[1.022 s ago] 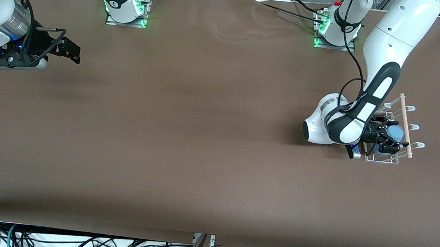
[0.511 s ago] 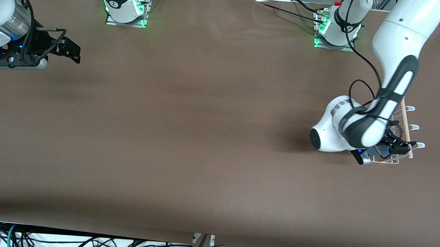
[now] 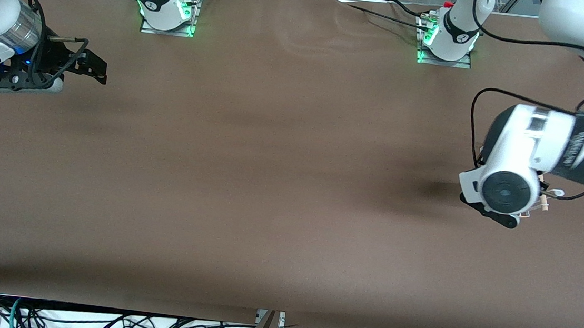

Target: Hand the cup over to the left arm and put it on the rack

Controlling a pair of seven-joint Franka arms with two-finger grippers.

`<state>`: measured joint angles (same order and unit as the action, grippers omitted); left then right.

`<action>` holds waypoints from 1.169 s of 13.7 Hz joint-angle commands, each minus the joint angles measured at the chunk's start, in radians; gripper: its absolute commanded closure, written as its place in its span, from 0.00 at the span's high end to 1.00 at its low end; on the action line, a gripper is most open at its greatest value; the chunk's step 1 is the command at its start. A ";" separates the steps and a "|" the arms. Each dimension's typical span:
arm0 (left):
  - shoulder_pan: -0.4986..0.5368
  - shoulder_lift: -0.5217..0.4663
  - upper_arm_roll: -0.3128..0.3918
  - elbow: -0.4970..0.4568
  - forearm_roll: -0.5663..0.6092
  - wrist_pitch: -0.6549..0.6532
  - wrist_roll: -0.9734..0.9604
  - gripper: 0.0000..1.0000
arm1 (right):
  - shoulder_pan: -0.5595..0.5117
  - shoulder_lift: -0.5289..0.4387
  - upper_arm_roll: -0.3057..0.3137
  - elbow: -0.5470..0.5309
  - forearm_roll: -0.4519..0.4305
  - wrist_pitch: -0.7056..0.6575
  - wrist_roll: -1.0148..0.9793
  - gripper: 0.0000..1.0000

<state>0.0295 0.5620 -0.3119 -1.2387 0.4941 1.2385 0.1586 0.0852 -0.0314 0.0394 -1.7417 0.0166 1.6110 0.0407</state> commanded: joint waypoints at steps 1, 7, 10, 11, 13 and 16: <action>0.024 -0.004 -0.006 0.146 -0.112 -0.001 -0.057 1.00 | -0.010 -0.001 0.011 0.002 -0.014 -0.011 -0.012 0.99; -0.009 -0.286 0.114 -0.076 -0.352 0.337 -0.065 1.00 | -0.010 0.005 0.011 0.002 -0.014 -0.011 -0.010 0.99; -0.011 -0.517 0.212 -0.462 -0.494 0.565 -0.067 1.00 | -0.010 0.005 0.011 0.002 -0.014 -0.011 -0.010 0.99; -0.011 -0.548 0.220 -0.508 -0.494 0.567 -0.068 1.00 | -0.010 0.005 0.011 0.002 -0.014 -0.010 -0.010 0.99; -0.043 -0.583 0.275 -0.564 -0.493 0.578 -0.082 1.00 | -0.010 0.005 0.011 0.002 -0.014 -0.011 -0.010 0.99; -0.068 -0.585 0.292 -0.568 -0.465 0.584 -0.083 1.00 | -0.010 0.005 0.011 0.002 -0.014 -0.011 -0.007 0.99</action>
<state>-0.0103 0.0075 -0.0371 -1.7694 0.0224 1.7968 0.0954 0.0852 -0.0213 0.0395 -1.7416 0.0165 1.6102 0.0405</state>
